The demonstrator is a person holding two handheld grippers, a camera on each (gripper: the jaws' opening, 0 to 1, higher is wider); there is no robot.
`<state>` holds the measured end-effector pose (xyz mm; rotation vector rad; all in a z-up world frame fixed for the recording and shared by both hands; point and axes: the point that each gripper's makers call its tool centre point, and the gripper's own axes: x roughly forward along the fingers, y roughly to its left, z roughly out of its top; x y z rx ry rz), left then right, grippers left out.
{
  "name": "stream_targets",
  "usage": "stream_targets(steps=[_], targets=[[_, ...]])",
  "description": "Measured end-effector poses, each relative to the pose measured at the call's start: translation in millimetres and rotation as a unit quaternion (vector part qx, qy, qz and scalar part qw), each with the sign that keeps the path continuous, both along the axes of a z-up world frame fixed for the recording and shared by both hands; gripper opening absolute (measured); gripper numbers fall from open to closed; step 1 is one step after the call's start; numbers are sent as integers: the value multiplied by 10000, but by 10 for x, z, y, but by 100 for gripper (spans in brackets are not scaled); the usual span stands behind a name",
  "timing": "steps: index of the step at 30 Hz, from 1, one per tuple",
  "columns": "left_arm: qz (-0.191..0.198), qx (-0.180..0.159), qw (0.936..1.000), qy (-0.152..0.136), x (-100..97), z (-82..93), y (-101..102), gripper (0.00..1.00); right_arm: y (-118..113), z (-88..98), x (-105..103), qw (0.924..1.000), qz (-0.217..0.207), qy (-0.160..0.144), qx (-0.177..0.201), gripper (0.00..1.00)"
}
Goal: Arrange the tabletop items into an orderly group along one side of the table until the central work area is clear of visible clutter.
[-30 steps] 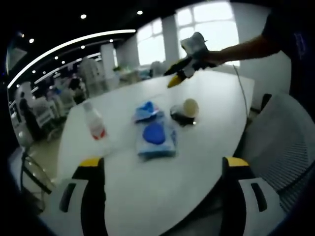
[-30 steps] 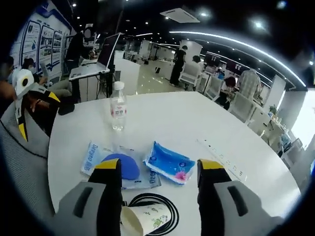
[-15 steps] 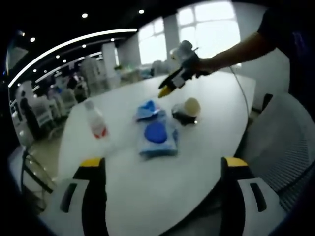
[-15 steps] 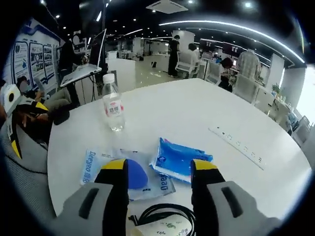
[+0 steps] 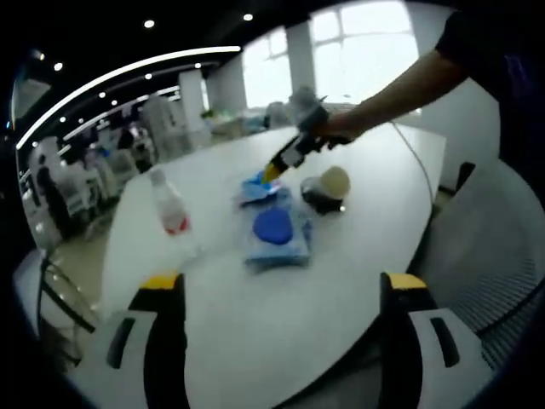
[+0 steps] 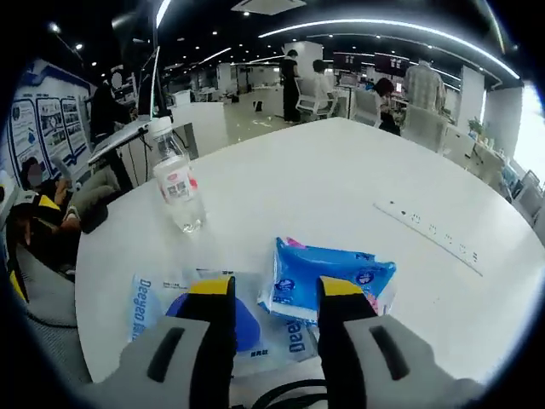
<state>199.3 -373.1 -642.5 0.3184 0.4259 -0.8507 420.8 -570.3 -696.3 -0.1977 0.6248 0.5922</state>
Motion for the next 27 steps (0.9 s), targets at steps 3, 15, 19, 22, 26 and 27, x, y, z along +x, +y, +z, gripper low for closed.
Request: stream_targets(steps=[3, 15, 19, 22, 26, 27], targets=[[31, -7, 10000, -4, 8, 2, 6, 91, -7, -69, 52, 9999, -118, 61, 57, 30], [87, 53, 9999, 45, 23, -30, 37, 89, 138, -285, 144, 9992, -370, 172, -35, 24], [118, 62, 9999, 44, 30, -30, 44, 89, 174, -350, 168, 9987, -438, 105, -232, 20], [119, 72, 9999, 41, 29, -32, 46, 88, 205, -380, 153, 9986, -415, 114, -308, 13], [131, 62, 9999, 14, 35, -23, 49, 88, 198, -365, 141, 9984, -413, 69, -372, 10], [138, 50, 9999, 16, 37, -22, 52, 88, 196, -355, 139, 9985, -416, 62, -344, 9]])
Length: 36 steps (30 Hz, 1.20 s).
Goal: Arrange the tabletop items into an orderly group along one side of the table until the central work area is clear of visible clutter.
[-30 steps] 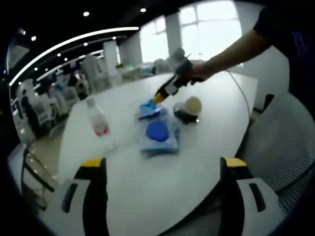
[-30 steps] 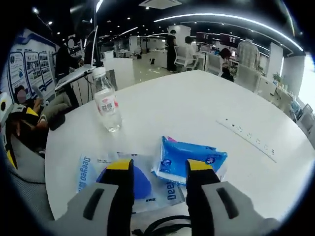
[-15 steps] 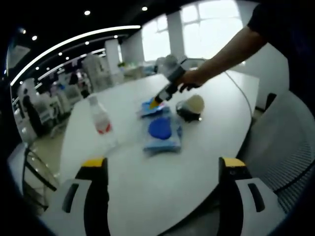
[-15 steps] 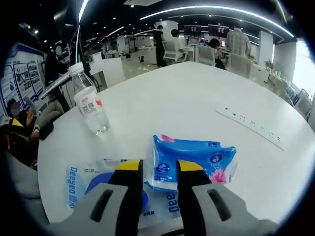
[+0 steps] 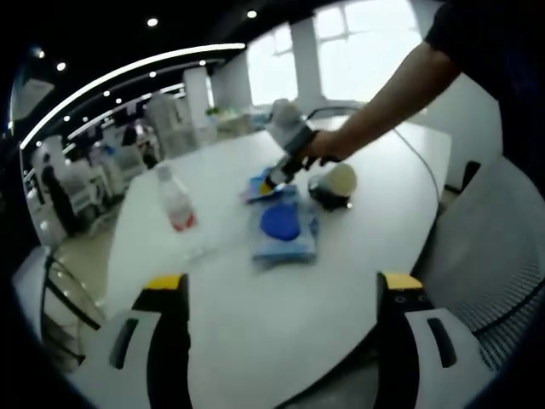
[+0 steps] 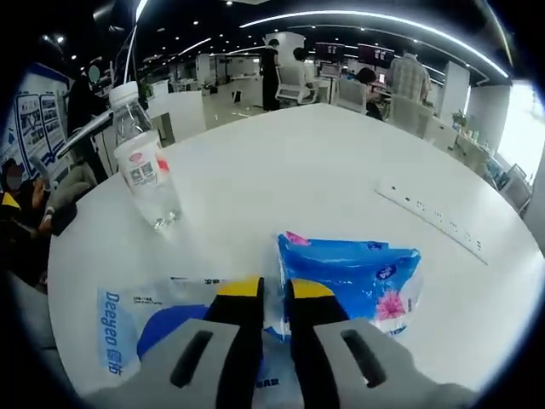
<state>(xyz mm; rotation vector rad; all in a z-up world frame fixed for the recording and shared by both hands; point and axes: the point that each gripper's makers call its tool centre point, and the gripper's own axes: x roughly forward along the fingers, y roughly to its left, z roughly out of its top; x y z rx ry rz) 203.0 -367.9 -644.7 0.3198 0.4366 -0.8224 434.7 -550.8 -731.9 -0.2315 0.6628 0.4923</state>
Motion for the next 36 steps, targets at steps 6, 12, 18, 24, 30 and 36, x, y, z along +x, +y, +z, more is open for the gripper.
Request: stream_targets(steps=[6, 12, 18, 24, 30, 36], targets=[[-42, -3, 10000, -11, -8, 5, -14, 88, -26, 100, -31, 9999, -8, -118, 27, 3], [-88, -1, 10000, -27, -15, 7, -21, 88, -62, 222, -42, 9995, 16, -306, -13, 1], [-139, -25, 9999, -49, -27, 23, -43, 88, -126, 364, -56, 9987, 15, -505, -122, 0], [-150, -46, 9998, -78, -27, 34, -38, 88, -274, 483, -80, 9977, -90, -635, -204, 0], [-171, -89, 9998, -95, -34, 50, -46, 88, -485, 557, -115, 9968, -290, -697, -245, 0], [-214, -117, 9997, -96, -46, 61, -63, 88, -796, 606, -164, 9952, -577, -737, -289, 0]])
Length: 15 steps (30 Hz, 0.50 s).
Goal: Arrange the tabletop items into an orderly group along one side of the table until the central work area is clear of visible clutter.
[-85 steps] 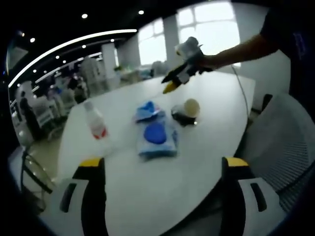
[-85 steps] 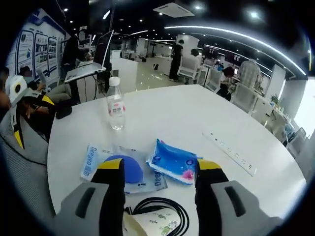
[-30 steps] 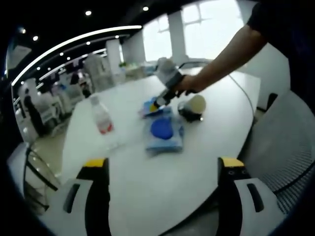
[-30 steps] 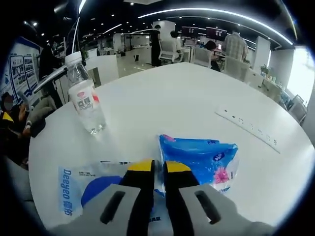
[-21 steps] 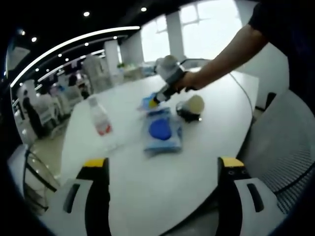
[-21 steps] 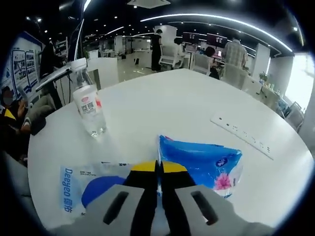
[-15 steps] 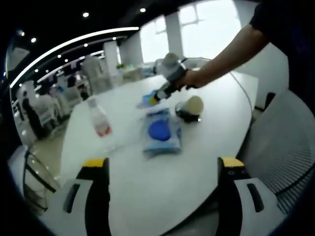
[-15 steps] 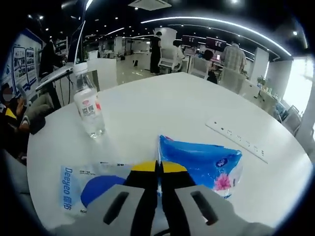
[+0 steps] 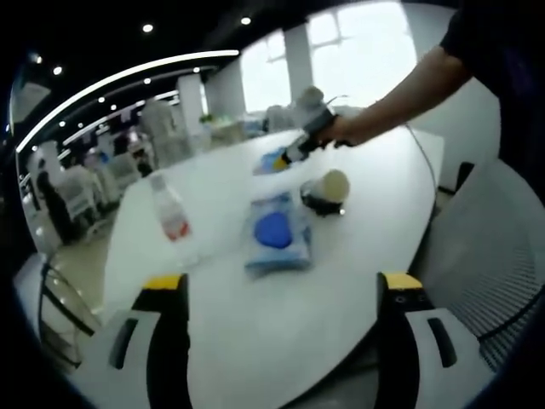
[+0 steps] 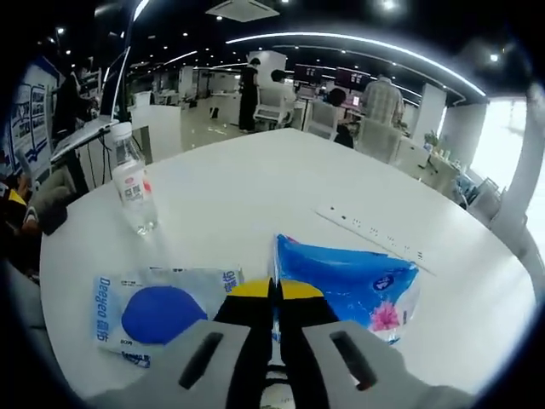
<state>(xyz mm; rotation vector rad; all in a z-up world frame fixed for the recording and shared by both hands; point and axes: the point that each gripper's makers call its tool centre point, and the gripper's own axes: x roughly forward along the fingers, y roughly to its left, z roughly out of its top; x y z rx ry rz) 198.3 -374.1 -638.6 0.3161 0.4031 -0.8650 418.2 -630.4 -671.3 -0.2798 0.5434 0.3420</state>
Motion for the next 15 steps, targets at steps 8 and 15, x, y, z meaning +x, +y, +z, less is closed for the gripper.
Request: stream_targets(steps=[8, 15], targets=[[-21, -75, 10000, 11, -6, 16, -25, 91, -414, 4, -80, 9991, -435, 6, 11, 0], [13, -134, 9999, -21, 7, 37, -29, 93, -771, -49, -185, 9969, -790, 53, -11, 0]])
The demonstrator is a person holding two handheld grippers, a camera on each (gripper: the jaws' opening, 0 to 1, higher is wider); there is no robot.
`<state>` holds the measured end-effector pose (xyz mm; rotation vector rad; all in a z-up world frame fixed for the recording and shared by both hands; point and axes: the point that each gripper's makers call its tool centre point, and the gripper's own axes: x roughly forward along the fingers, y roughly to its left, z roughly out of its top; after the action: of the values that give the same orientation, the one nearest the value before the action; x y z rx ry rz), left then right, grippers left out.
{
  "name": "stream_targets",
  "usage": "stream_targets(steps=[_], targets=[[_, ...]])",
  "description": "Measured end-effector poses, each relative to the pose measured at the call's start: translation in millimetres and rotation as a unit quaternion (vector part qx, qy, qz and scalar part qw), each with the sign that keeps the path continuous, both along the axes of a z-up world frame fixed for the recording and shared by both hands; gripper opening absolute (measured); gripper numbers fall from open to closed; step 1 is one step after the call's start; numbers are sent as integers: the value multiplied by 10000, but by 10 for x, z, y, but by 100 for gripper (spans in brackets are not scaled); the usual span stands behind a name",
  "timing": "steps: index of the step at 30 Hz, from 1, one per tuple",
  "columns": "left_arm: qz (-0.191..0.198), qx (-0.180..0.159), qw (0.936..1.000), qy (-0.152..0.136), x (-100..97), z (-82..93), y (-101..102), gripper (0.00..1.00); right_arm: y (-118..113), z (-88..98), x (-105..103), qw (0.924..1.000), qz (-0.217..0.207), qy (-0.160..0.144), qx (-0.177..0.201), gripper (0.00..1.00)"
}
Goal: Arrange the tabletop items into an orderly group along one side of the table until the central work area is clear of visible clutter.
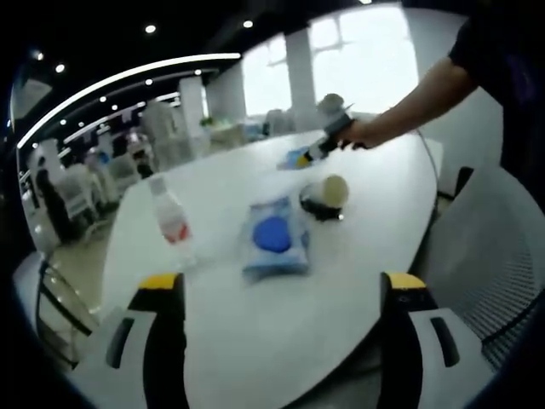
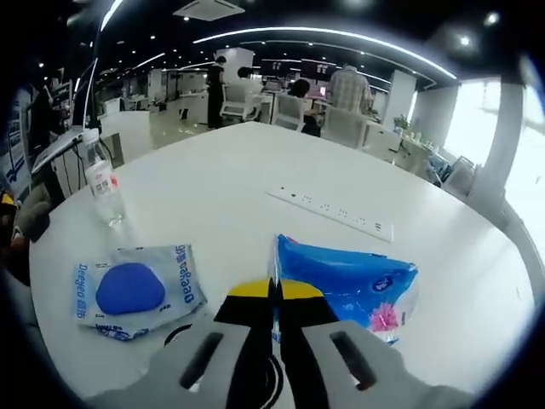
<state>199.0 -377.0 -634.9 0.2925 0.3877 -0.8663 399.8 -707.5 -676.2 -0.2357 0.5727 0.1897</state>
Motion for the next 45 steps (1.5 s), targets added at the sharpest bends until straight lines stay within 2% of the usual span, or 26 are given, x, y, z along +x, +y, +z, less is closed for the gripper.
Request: stream_targets(steps=[11, 18, 31, 35, 40, 44, 45], targets=[[37, -19, 10000, -2, 11, 8, 1, 96, -426, -113, -173, 9989, -446, 130, -29, 0], [65, -26, 10000, 3, 17, 12, 10, 96, -581, -224, -256, 9975, -649, 262, -21, 0], [95, -21, 9999, 37, 23, -2, 32, 95, -609, -446, -344, 9955, -778, 537, -114, 0], [102, -14, 9999, 41, 22, -2, 33, 95, -638, -544, -403, 9930, -936, 701, -178, 0], [100, 2, 9999, 54, 16, -10, 32, 94, -631, -622, -449, 9899, -1158, 823, 30, 0], [85, 31, 9999, 56, 11, -20, 34, 94, -581, -668, -451, 9855, -1374, 902, 419, 1], [90, 32, 9999, 64, 10, -21, 34, 94, -583, -663, -444, 9858, -1375, 874, 404, 1]])
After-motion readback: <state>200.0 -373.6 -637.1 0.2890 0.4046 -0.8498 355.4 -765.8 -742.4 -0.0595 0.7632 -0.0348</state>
